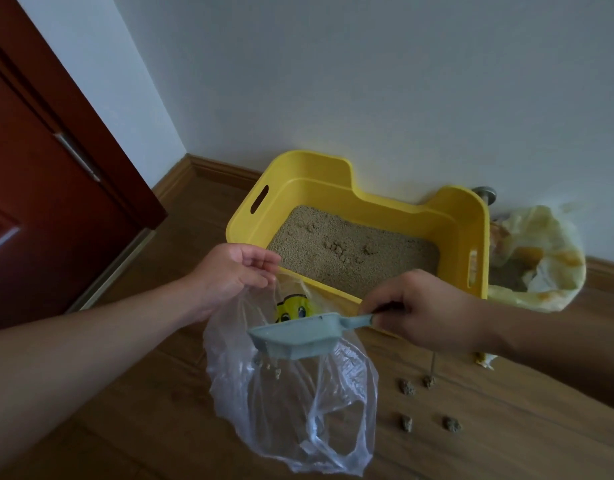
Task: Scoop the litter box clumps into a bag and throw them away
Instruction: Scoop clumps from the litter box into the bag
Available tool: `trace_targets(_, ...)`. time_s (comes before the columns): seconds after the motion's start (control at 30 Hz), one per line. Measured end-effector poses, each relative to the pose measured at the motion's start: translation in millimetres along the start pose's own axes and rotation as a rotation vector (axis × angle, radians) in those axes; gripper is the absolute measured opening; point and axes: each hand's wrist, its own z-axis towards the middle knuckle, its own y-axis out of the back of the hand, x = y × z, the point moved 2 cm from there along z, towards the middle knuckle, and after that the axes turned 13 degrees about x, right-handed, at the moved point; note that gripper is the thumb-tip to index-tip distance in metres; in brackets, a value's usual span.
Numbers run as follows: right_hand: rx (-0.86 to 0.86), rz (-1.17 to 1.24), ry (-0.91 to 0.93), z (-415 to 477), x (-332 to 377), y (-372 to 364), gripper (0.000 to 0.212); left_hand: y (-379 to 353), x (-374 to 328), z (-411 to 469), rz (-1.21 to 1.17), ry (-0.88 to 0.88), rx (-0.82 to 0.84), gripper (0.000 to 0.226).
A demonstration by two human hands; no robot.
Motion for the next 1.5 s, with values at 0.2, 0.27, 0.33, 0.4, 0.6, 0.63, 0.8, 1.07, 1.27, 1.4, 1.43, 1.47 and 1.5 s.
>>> trace_targets(0.2, -0.139, 0.15, -0.055, -23, -10, 22, 0.018, -8, -5, 7, -0.022, 0.015, 0.0, 0.037)
trace_targets(0.27, -0.185, 0.163, -0.1, -29, -16, 30, 0.016, -9, -6, 10, -0.015, 0.014, 0.0, 0.039)
trace_targets(0.33, -0.231, 0.167, -0.158, -33, -25, 38, 0.017, -10, -7, 12, -0.023, 0.011, 0.009, 0.042)
trace_targets(0.4, -0.27, 0.179, -0.209, -35, -34, 45, 0.019, -11, -8, 14, -0.036, 0.006, 0.014, 0.042)
trace_targets(0.6, -0.245, 0.001, -0.445, -20, -65, 51, 0.029, -14, -11, 21, -0.028, -0.015, 0.033, 0.039)
trace_targets(0.63, -0.228, -0.02, -0.472, -15, -69, 50, 0.028, -15, -12, 23, -0.026, -0.018, 0.035, 0.038)
trace_targets(0.8, -0.216, -0.117, -0.577, 5, -83, 49, 0.027, -18, -15, 34, -0.029, -0.036, 0.037, 0.039)
trace_targets(1.07, -0.16, -0.2, -0.736, 25, -103, 47, 0.011, -18, -12, 47, -0.055, -0.034, 0.065, 0.038)
trace_targets(1.27, -0.16, -0.32, -0.79, 30, -111, 62, 0.024, -15, -10, 53, -0.11, -0.025, 0.076, 0.038)
trace_targets(1.4, -0.153, -0.345, -0.815, 35, -120, 60, 0.028, -14, -7, 56, -0.144, -0.014, 0.091, 0.038)
trace_targets(1.43, -0.151, -0.342, -0.815, 37, -123, 58, 0.028, -13, -7, 56, -0.148, -0.01, 0.092, 0.038)
trace_targets(1.47, -0.146, -0.336, -0.813, 39, -125, 56, 0.027, -13, -7, 57, -0.153, -0.006, 0.094, 0.038)
trace_targets(1.5, -0.139, -0.329, -0.81, 42, -127, 56, 0.027, -12, -6, 57, -0.161, -0.002, 0.096, 0.039)
